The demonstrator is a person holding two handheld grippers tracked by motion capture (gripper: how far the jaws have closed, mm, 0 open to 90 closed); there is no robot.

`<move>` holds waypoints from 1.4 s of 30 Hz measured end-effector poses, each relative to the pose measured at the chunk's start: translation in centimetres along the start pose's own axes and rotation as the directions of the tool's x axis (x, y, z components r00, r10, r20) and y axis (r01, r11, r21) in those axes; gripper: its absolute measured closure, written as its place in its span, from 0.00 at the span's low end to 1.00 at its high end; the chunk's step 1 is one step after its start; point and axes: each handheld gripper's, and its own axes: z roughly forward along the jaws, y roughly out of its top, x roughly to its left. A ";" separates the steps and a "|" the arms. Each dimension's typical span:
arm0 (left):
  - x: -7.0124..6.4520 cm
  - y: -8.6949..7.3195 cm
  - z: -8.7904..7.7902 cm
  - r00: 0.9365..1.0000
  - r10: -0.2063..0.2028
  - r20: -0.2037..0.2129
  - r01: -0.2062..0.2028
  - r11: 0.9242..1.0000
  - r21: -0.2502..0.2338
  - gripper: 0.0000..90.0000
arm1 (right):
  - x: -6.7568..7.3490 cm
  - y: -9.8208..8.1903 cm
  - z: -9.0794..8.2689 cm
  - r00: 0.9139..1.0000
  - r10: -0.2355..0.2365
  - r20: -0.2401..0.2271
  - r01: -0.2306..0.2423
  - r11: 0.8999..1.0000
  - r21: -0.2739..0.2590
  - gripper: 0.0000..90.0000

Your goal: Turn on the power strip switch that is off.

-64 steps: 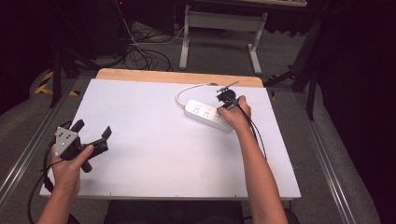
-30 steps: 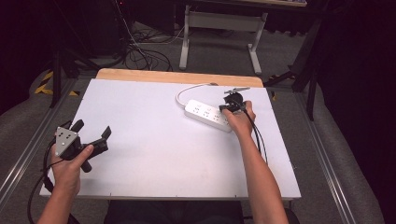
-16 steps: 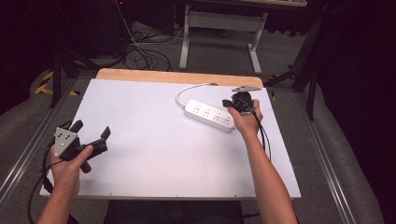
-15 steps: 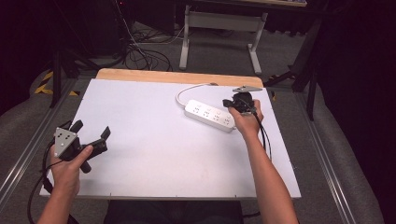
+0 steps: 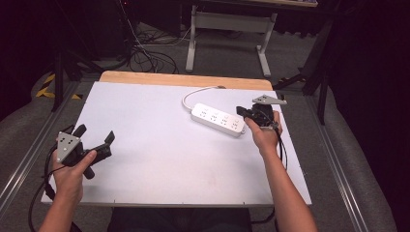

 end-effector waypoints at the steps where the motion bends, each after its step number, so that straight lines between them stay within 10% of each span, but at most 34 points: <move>1: 0.0 0.0 0.0 1.000 0.000 0.000 0.000 1.000 -0.001 0.04 | 0.0 -0.1 -0.3 1.000 0.007 -0.003 -0.007 1.000 -0.007 1.00; 31: 0.1 0.0 -0.1 1.000 -0.009 -0.001 0.009 1.000 -0.005 0.04 | 0.9 -4.5 -7.7 0.998 0.053 -0.036 -0.060 0.968 -0.243 1.00; 42: 0.1 0.0 -0.1 1.000 -0.008 0.000 0.008 1.000 -0.005 0.04 | 0.8 -4.6 -7.7 0.998 0.048 -0.027 -0.053 0.965 -0.257 0.97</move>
